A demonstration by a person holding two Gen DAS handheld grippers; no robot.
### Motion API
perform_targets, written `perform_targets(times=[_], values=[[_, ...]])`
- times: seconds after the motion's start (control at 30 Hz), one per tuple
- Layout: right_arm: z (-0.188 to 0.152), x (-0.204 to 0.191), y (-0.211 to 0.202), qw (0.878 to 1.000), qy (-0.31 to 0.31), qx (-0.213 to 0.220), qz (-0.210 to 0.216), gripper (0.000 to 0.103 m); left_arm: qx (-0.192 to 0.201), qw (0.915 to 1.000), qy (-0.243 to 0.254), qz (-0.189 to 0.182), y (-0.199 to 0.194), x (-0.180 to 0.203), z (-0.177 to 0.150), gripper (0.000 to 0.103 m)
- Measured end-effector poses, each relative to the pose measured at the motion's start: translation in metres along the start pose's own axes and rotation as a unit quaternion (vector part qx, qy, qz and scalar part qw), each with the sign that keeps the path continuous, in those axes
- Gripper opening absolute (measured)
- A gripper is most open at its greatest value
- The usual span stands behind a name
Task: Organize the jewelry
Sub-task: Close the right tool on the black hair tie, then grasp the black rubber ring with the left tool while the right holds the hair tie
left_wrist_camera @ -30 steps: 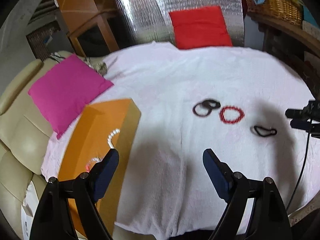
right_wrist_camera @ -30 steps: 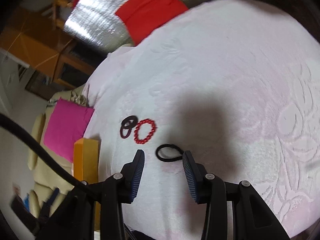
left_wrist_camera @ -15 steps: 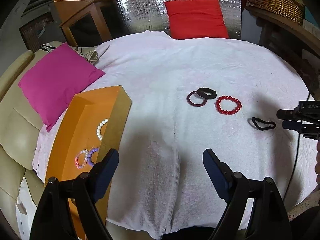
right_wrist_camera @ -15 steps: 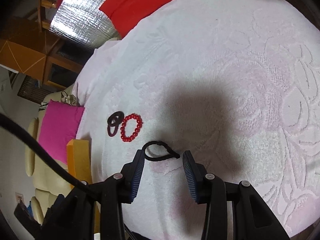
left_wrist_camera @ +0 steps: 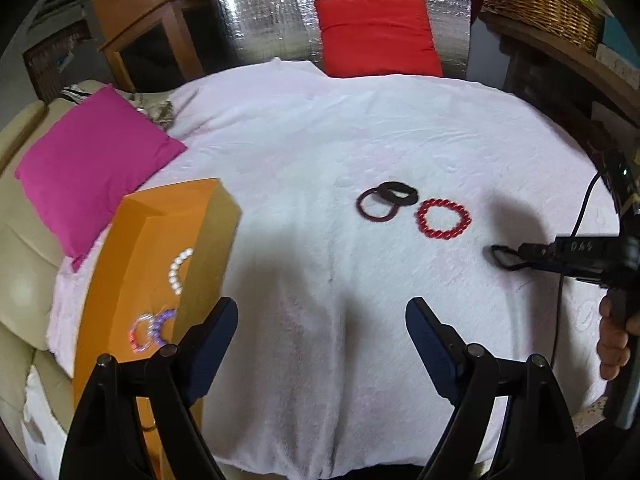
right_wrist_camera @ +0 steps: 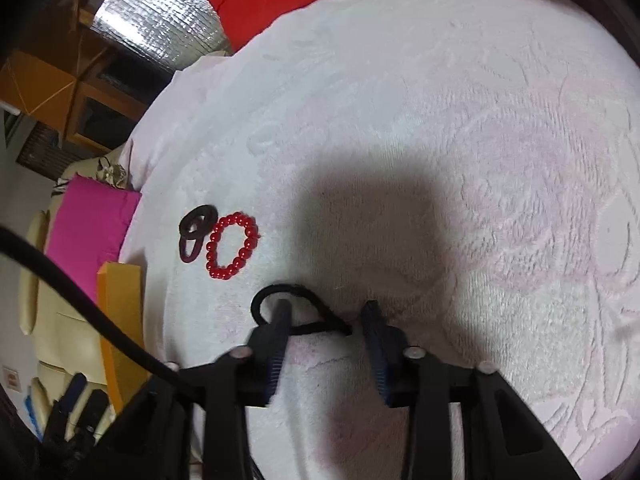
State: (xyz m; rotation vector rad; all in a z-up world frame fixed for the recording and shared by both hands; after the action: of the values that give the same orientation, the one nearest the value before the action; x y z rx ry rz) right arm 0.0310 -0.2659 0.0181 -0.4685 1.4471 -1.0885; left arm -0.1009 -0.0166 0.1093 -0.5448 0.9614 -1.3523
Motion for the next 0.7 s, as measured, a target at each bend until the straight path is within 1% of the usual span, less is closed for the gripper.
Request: perform_targets(times=[0.07,0.1,0.2,0.27,0.33,0.4,0.5,0.6,0.7], values=[[-0.001,-0.002,-0.001,1.0,-0.011,0.009,-0.009,0.021,0.005,0.9997,-0.003,-0.022,0.005,-0.001,0.006,0.086],[-0.001,-0.001,-0.001,1.0,-0.009,0.012,-0.011,0.015,0.008,0.9994,-0.004,-0.032,0.007,-0.001,0.009,0.086],[0.003,0.0,-0.004,1.0,-0.003,0.017,-0.007,0.015,0.021,0.9977,-0.018,-0.062,0.019,-0.005,0.024,0.086],[0.006,0.001,-0.008,1.0,0.004,0.024,-0.001,0.015,0.031,0.9963,-0.028,-0.076,0.026,-0.005,0.033,0.086],[0.01,0.003,-0.012,0.999,0.015,0.029,0.009,0.015,0.032,0.9954,-0.035,-0.083,0.038,-0.007,0.044,0.086],[0.013,0.005,-0.014,0.999,0.024,0.028,0.02,0.015,0.039,0.9931,-0.045,-0.101,0.051,-0.006,0.056,0.086],[0.015,0.006,-0.016,0.999,0.03,0.025,0.029,0.015,0.028,0.9919,-0.051,-0.113,0.075,-0.002,0.073,0.086],[0.016,0.005,-0.017,0.999,0.031,0.023,0.037,0.015,0.012,0.9884,-0.071,-0.134,0.098,-0.003,0.087,0.085],[0.017,0.004,-0.015,0.998,0.034,0.02,0.043,0.015,-0.011,0.9832,-0.094,-0.156,0.119,-0.004,0.096,0.077]])
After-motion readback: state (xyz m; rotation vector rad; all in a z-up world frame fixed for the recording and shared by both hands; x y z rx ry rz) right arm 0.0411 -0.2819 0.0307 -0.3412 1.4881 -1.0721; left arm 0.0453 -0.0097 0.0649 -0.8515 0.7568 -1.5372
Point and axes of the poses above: each gripper's, at about its wrist camera, not at the fingertips, and y roughly the way its jaws point, x to its right, z to its top, the point moved 1 cm from there along y, roughly the way its jaws point, and after that the axes turned 14 degrees about y, right-handed, at the moved point
